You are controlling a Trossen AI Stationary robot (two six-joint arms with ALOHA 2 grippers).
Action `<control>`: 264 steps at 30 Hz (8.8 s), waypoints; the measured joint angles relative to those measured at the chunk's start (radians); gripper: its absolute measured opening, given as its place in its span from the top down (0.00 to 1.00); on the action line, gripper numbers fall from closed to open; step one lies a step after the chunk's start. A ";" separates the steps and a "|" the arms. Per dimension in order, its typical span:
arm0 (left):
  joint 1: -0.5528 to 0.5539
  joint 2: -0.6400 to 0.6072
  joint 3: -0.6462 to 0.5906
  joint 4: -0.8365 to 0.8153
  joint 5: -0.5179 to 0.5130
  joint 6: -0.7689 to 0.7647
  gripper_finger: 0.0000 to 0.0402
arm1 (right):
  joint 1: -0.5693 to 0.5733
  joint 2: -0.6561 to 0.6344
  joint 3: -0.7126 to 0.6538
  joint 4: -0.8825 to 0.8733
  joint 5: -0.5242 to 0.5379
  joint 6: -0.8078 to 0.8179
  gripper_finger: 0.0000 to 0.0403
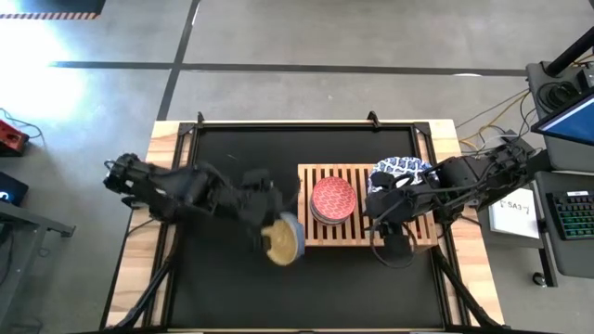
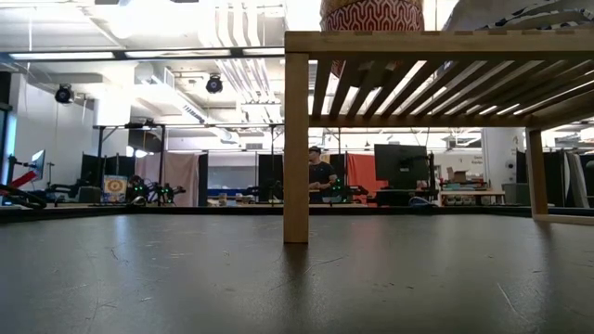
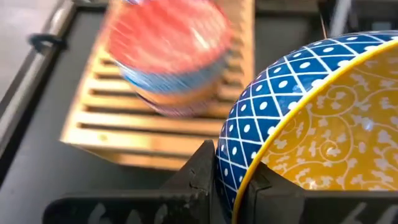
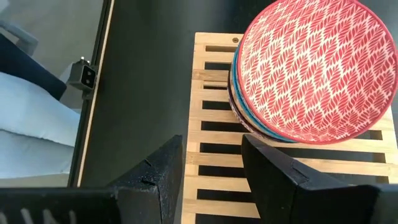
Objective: Place and stack bowls onto a shelf
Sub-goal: Stack the small blue and yellow bowl on top of the small gray and orange bowl, then return to Home Position
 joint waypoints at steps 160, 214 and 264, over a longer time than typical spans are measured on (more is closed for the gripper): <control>0.066 -0.745 -1.829 1.882 -0.498 0.124 0.74 | -0.015 -1.270 -1.388 1.385 1.097 -0.483 0.62; 0.066 -0.739 -1.822 1.851 -0.507 0.128 0.74 | -0.494 -1.295 -1.606 1.360 1.467 -0.263 0.62; 0.066 -1.438 -1.823 1.813 -0.507 0.129 0.74 | -0.537 -1.295 -1.621 1.316 1.467 -0.263 0.62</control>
